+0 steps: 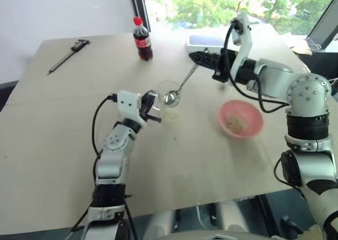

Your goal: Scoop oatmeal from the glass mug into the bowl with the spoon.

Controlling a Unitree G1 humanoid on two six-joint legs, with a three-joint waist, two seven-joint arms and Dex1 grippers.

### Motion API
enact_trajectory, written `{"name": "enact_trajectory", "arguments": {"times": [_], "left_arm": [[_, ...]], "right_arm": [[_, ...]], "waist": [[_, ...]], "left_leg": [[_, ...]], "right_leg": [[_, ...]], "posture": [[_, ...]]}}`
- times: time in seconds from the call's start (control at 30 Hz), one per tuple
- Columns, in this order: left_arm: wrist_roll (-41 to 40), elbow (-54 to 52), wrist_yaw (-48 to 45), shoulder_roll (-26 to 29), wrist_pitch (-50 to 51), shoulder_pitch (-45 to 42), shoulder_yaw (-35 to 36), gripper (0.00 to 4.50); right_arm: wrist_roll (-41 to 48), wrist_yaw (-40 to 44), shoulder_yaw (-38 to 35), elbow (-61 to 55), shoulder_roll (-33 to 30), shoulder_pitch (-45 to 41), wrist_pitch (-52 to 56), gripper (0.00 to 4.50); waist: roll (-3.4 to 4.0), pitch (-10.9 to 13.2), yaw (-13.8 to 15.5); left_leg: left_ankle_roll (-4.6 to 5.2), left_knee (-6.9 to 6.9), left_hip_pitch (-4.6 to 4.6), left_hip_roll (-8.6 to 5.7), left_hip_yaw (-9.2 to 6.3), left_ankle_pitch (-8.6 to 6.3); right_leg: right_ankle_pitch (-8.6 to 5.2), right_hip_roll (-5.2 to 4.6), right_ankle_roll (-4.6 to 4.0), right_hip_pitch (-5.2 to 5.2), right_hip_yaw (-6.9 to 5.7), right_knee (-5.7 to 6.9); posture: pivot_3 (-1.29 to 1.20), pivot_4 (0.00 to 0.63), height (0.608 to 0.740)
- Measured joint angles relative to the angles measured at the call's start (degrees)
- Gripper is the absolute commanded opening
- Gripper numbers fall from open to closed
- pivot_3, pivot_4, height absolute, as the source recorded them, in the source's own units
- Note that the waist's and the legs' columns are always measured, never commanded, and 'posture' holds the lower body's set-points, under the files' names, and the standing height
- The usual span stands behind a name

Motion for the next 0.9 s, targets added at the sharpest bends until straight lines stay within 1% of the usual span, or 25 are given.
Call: {"name": "enact_trajectory", "arguments": {"times": [0.07, 0.13, 0.17, 0.2, 0.43, 0.63, 0.7, 0.73, 0.83, 0.87, 0.9], "left_arm": [[0.3, 0.0, 0.4, -0.1, -1.4, 0.0, 0.1, 0.0], [0.9, 0.5, 0.6, -0.2, -3.4, 0.0, 0.2, 0.0], [1.0, 0.8, 0.6, -0.2, -4.0, 0.0, 0.2, 0.0], [1.3, 2.0, 0.6, -0.2, -5.2, 0.0, 0.2, 0.0], [1.6, 7.6, 0.2, -0.8, -10.4, -0.1, 0.2, 0.0], [1.2, 11.8, -0.2, -1.3, -14.6, -1.4, 0.2, 0.0], [0.9, 12.7, -0.5, -1.4, -15.5, -1.6, 0.2, 0.74], [0.7, 13.3, -0.7, -1.4, -15.9, -1.8, 0.2, 0.95], [0.7, 14.0, -0.8, -1.4, -17.0, -1.8, 0.2, 2.3], [0.7, 14.1, -0.8, -1.4, -17.1, -1.8, 0.3, 2.44], [0.7, 14.2, -0.8, -1.4, -17.3, -1.8, 0.3, 2.44]], "right_arm": [[-1.8, 1.1, 0.6, 0.0, 0.8, 0.0, 0.2, 1.1], [-3.4, 2.3, 0.4, 0.0, 1.3, 0.0, 0.1, 2.05], [-3.8, 2.6, 0.3, 0.0, 1.4, 0.0, 0.1, 2.46], [-4.7, 3.2, 0.0, 0.2, 1.8, 0.0, -0.1, 2.99], [-10.1, 4.0, -4.0, 2.3, 2.7, -0.8, -2.6, 2.99], [-13.0, 4.6, -4.6, 2.3, 3.9, -0.8, -2.9, 2.99], [-13.6, 5.0, -4.9, 2.3, 4.3, -0.8, -2.9, 3.04], [-13.8, 5.1, -5.2, 2.3, 4.4, -0.8, -2.9, 3.04], [-14.6, 5.6, -6.0, 2.3, 4.6, -0.8, -2.8, 3.04], [-14.7, 5.6, -6.0, 2.3, 4.6, -0.8, -2.8, 3.04], [-14.9, 5.9, -6.3, 2.2, 4.7, -0.8, -2.8, 3.04]], "waist": [[0.0, 0.0, 0.0], [0.0, 0.0, 0.1], [0.0, 0.0, 0.1], [0.0, 0.0, 0.1], [0.01, 0.0, 0.1], [0.02, 0.0, 0.1], [0.02, 0.0, 0.0], [0.02, 0.0, 0.1], [0.02, 0.0, 0.1], [0.02, 0.0, 0.1], [0.03, 0.0, 0.0]], "left_leg": [[0.0, 0.0, 0.0, -0.01, 0.0, 0.0], [0.0, 0.0, 0.0, -0.03, 0.0, 0.0], [0.0, 0.0, 0.0, -0.03, 0.0, 0.0], [0.0, 0.0, 0.0, -0.04, -0.01, 0.0], [0.0, -0.01, 0.01, -0.04, -0.01, 0.0], [0.0, -0.01, 0.02, -0.04, -0.01, 0.0], [0.0, -0.01, 0.03, -0.05, 0.0, 0.0], [0.0, -0.01, 0.02, -0.05, -0.01, 0.0], [0.0, -0.02, 0.02, -0.04, -0.01, 0.0], [0.0, -0.02, 0.02, -0.04, -0.01, 0.0], [0.0, -0.02, 0.03, -0.04, -0.01, 0.0]], "right_leg": [[0.0, -0.01, 0.0, 0.0, 0.0, -0.01], [0.0, -0.02, 0.0, 0.01, 0.0, -0.02], [0.0, -0.03, 0.0, 0.01, 0.0, -0.03], [0.0, -0.03, 0.0, 0.01, 0.0, -0.03], [0.0, -0.02, 0.0, 0.0, -0.01, -0.02], [0.0, -0.02, 0.0, 0.01, 0.0, 0.01], [0.0, -0.03, 0.0, 0.01, 0.01, 0.01], [0.0, -0.03, 0.0, 0.01, 0.0, 0.0], [0.0, -0.03, 0.0, 0.01, 0.01, 0.0], [0.0, -0.03, 0.0, 0.01, 0.01, 0.0], [0.0, -0.03, 0.0, 0.01, 0.01, 0.0]], "posture": [[0.0, 0.15, 0.74], [0.0, 0.15, 0.74], [0.0, 0.15, 0.74], [0.0, 0.15, 0.74], [0.0, 0.15, 0.74], [0.0, 0.15, 0.74], [0.0, 0.15, 0.74], [0.0, 0.15, 0.74], [0.0, 0.15, 0.74], [0.0, 0.15, 0.74], [0.0, 0.15, 0.74]]}}
